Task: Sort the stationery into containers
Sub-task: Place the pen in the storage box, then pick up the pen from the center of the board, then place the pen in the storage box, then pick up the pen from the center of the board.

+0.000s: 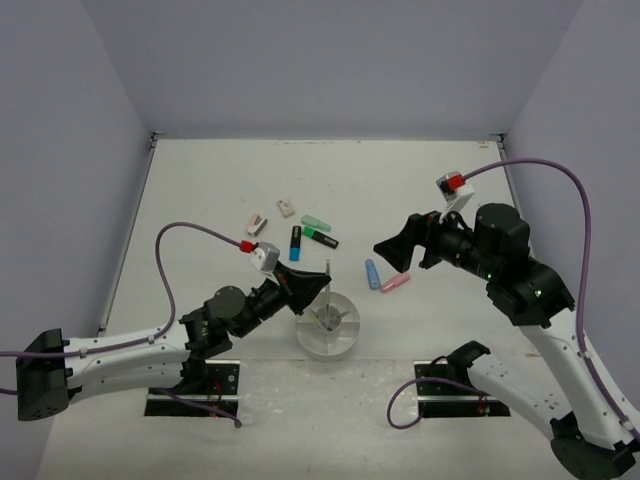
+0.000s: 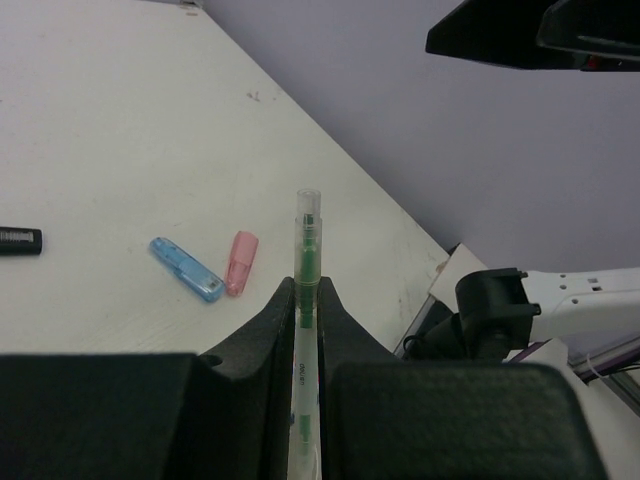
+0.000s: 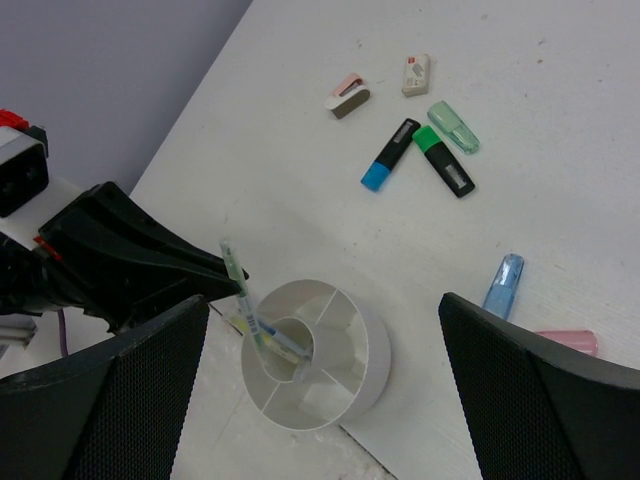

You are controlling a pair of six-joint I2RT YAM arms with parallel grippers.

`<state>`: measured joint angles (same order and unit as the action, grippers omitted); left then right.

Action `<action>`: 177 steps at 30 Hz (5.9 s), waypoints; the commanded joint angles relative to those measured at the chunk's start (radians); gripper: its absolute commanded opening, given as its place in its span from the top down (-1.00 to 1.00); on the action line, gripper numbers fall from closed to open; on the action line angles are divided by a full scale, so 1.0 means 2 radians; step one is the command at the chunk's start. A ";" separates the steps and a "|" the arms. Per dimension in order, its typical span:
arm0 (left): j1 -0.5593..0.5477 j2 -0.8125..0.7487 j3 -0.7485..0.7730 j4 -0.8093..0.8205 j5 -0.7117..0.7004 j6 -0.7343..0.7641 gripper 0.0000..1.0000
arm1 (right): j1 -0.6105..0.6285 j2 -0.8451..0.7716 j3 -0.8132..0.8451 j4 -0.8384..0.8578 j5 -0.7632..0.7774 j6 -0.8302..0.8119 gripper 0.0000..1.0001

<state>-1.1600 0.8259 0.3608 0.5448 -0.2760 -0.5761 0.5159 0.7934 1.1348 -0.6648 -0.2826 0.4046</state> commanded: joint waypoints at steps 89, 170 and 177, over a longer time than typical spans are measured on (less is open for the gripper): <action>0.275 0.262 0.424 -0.300 0.409 -0.113 -1.00 | 0.066 0.225 0.017 0.107 0.044 -0.083 1.00; 0.150 0.002 0.077 -0.313 0.165 -0.019 -0.99 | 0.020 0.232 -0.152 -0.041 0.248 0.292 -0.68; 0.151 0.058 0.202 -0.409 0.129 0.003 -1.00 | 0.020 0.347 -0.135 -0.011 0.267 0.304 -0.54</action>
<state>-0.8543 0.8964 0.6113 -0.1676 0.0497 -0.6159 0.5598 1.3785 0.8358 -0.7320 0.1830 0.9418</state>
